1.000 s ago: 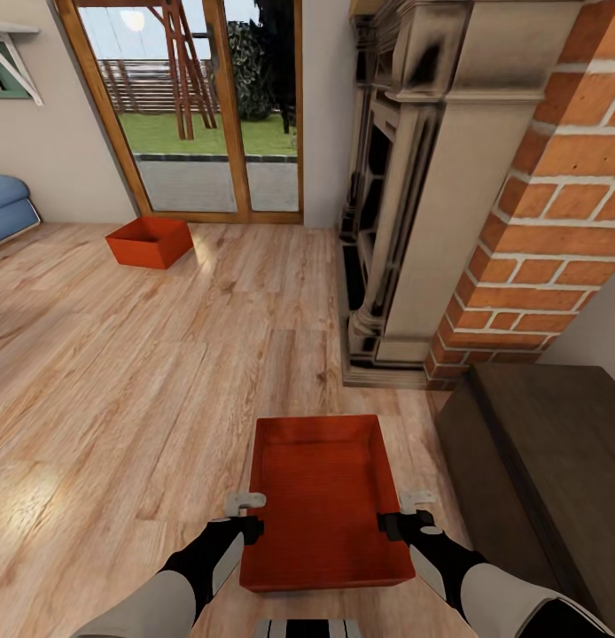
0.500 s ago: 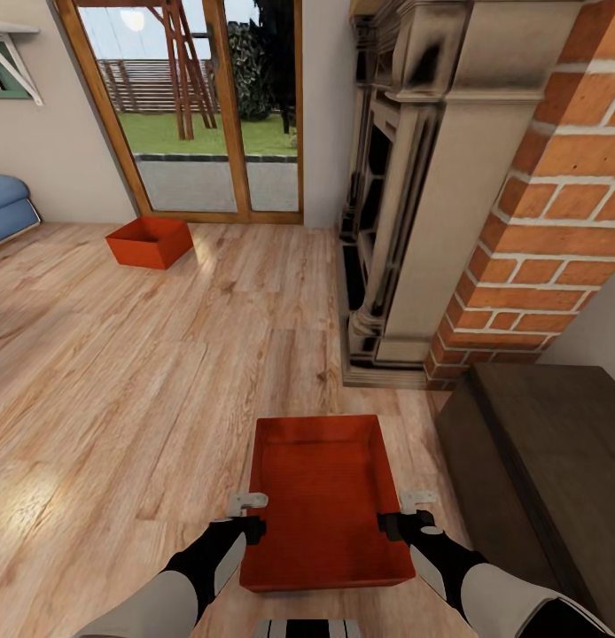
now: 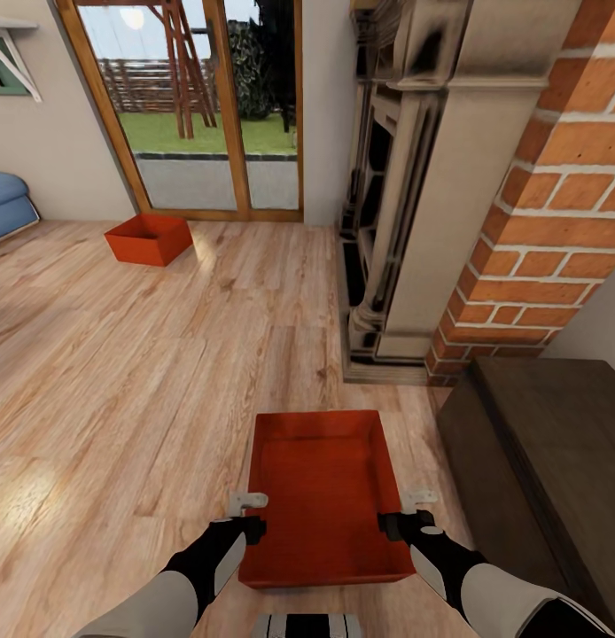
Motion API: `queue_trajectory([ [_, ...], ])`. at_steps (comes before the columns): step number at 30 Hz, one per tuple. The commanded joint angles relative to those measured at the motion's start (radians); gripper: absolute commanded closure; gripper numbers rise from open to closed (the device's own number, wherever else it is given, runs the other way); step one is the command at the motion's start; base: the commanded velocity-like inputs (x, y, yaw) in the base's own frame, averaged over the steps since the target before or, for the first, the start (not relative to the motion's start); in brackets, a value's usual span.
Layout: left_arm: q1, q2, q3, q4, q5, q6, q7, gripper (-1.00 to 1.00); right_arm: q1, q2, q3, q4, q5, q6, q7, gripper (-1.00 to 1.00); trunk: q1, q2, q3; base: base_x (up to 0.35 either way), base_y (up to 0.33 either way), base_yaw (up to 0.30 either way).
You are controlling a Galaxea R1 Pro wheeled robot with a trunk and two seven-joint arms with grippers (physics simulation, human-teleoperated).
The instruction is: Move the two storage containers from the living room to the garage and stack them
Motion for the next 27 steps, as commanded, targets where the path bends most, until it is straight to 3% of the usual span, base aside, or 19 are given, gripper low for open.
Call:
queue_trajectory([
  [1,0.0,0.0,0.001,-0.002,0.005,0.005,0.004,-1.0,0.0,-0.001,0.009,-0.001,-0.009,-0.002,-0.004,-1.0,0.0,-0.001,-0.001,0.0,0.0,0.0],
  [27,0.0,0.0,0.002,-0.004,0.005,0.005,0.004,-1.0,0.0,-0.013,0.007,-0.001,-0.009,-0.002,-0.004,-1.0,0.0,-0.001,-0.001,0.0,0.0,0.0],
])
